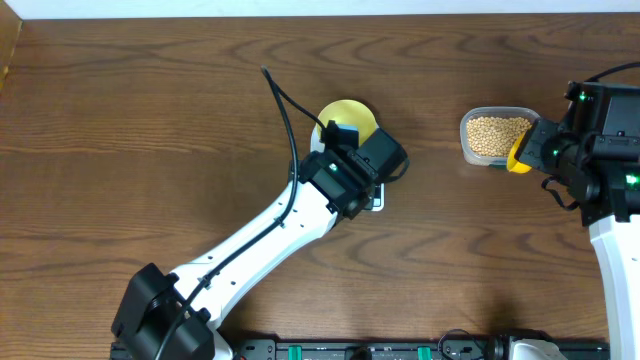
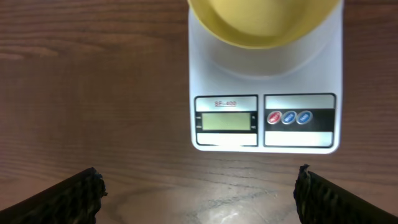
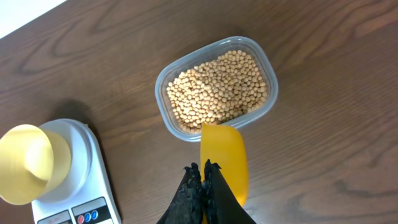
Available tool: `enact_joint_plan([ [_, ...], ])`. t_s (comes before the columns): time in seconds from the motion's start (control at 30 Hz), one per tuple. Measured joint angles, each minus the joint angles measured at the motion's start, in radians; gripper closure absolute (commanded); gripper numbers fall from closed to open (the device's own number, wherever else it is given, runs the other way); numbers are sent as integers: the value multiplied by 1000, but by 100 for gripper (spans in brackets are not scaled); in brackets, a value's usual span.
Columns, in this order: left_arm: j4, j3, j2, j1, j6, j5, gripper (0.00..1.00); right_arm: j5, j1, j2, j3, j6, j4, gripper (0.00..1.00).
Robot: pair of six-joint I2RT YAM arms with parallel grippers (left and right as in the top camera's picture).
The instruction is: Scoop item into bowl and weigh 50g on scale
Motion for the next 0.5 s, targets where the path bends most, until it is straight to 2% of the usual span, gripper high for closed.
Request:
enact_joint_plan([
  [0.2,11,0,0,-10,-9,-6,1,-25,0,2,0,0,2,99],
  [0.5,111,0,24,-10,-12,-13,0,-38,0,2,0,0,4,99],
])
